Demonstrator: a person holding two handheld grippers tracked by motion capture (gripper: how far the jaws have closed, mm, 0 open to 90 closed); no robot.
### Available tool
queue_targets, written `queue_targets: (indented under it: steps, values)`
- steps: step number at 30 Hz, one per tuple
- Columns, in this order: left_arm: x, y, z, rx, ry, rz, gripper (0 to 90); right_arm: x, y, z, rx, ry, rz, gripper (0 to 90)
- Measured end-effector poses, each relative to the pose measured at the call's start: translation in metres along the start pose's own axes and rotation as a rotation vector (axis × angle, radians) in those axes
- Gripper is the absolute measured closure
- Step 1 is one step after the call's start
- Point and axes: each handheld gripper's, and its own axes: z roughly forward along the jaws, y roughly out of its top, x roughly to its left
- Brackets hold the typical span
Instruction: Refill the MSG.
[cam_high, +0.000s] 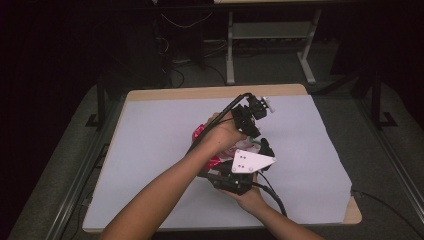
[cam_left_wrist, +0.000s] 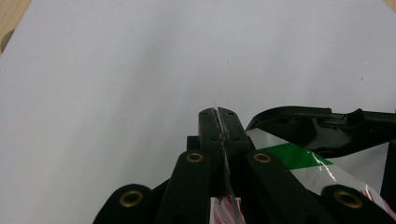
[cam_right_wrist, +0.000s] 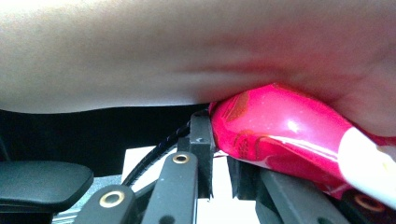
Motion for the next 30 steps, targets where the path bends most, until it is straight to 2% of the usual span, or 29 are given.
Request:
queue_targets:
  steps: [18, 30]
  values:
    - [0.001, -0.0025, -0.0002, 0.002, 0.001, -0.006, 90.0, 0.0008, -0.0007, 0.0013, 0.003, 0.006, -0.001, 81.3]
    - [-0.0007, -0.0046, -0.0049, -0.022, -0.006, -0.013, 90.0, 0.0026, -0.0014, 0.0018, 0.017, 0.017, -0.004, 81.3]
